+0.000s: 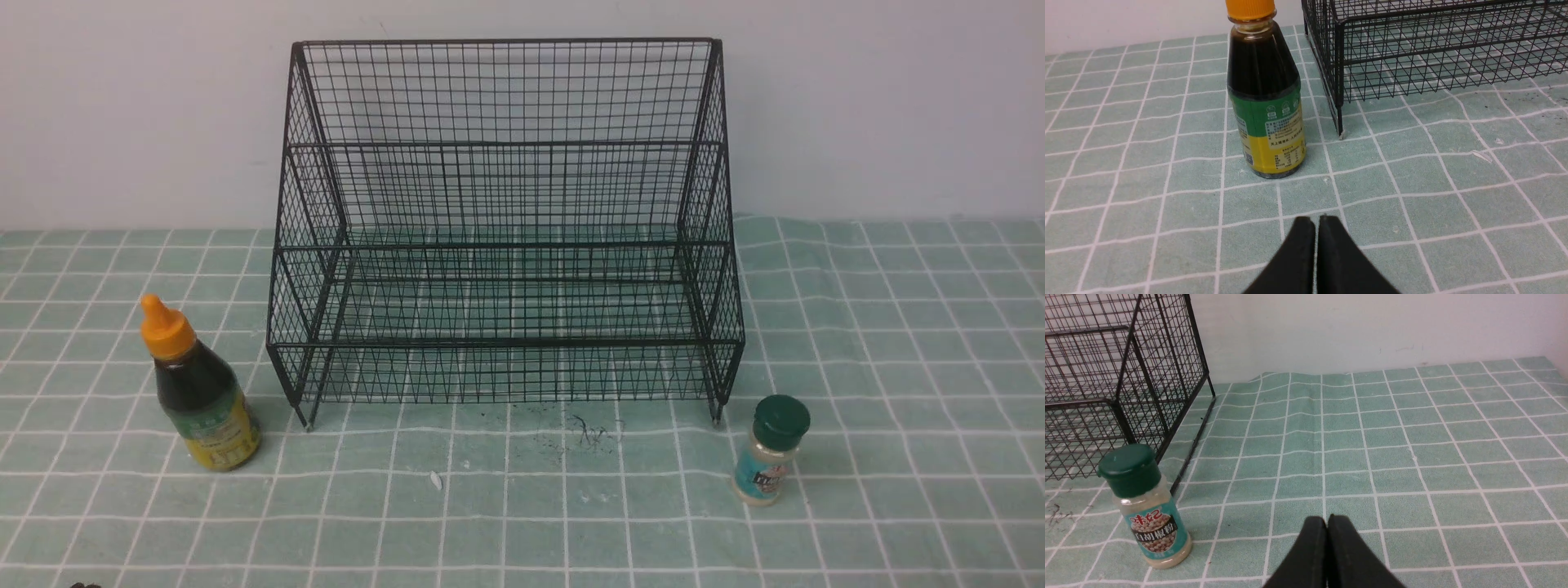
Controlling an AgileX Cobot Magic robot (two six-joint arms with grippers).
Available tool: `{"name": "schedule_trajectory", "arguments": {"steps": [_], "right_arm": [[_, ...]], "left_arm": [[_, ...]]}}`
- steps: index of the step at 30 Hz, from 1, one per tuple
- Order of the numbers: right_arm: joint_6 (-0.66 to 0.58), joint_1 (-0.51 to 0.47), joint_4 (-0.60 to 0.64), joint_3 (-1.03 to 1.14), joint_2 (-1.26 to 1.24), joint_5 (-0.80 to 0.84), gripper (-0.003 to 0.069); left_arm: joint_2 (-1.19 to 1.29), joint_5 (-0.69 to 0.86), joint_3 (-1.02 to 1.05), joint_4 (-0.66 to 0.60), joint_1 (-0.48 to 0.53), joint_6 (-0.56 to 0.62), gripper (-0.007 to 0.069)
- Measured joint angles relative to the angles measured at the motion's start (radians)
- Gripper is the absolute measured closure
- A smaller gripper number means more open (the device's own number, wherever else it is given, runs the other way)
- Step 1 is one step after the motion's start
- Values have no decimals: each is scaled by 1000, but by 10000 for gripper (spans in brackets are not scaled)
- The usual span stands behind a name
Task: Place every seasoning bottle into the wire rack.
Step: Use the right arm to grab the condiment bottle closest to it
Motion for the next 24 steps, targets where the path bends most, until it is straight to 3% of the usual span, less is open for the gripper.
{"name": "schedule_trajectory", "arguments": {"steps": [21, 24], "right_arm": [[0, 0, -12, 0, 0, 0, 673], [31, 0, 36, 3, 0, -25, 673]], "left_arm": [[0, 0, 0, 0, 0, 0, 631], [0, 0, 0, 0, 0, 0, 631]]}}
